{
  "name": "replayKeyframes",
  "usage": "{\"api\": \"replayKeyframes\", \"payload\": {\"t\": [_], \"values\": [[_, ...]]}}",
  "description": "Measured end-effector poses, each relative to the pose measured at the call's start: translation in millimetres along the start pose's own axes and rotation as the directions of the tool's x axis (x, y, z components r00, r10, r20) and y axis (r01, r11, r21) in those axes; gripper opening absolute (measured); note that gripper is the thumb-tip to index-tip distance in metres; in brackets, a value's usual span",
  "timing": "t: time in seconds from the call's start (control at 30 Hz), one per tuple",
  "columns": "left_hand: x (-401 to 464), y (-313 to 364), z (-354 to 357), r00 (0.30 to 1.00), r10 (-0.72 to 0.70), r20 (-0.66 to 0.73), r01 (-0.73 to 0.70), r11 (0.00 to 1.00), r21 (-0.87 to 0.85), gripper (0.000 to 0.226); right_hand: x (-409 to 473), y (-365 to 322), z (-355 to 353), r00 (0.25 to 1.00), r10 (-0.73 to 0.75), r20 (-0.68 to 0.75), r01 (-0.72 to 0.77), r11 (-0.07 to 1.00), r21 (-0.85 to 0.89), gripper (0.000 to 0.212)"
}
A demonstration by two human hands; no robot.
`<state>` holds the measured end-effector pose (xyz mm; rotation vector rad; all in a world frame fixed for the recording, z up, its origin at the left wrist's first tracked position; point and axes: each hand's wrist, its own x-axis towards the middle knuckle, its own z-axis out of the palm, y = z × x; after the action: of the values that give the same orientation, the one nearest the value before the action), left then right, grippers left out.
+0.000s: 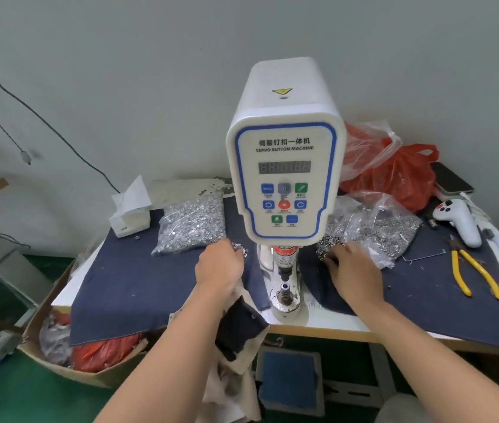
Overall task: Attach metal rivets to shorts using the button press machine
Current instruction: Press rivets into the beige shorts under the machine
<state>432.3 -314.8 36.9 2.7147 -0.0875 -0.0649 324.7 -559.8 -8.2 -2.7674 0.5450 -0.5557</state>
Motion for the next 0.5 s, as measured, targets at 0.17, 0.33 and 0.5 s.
{"api": "replayKeyframes", "payload": {"t": [0.17, 0.33, 0.5], "values": [[1, -8, 27, 0.988, -0.008, -0.152, -0.013, 0.99, -0.138, 0.023, 1, 5, 5, 0.996, 0.084, -0.031, -0.079, 0.987, 0.139, 0.008], [2, -10, 33, 0.98, 0.001, -0.197, -0.031, 0.988, -0.149, 0.013, 1, 5, 6, 0.991, 0.125, -0.047, -0.114, 0.975, 0.191, 0.006], [5, -13, 35, 0.985, 0.045, -0.169, -0.067, 0.99, -0.126, 0.014, -1, 6, 5, 0.987, 0.153, -0.041, -0.137, 0.958, 0.253, 0.003]]}}
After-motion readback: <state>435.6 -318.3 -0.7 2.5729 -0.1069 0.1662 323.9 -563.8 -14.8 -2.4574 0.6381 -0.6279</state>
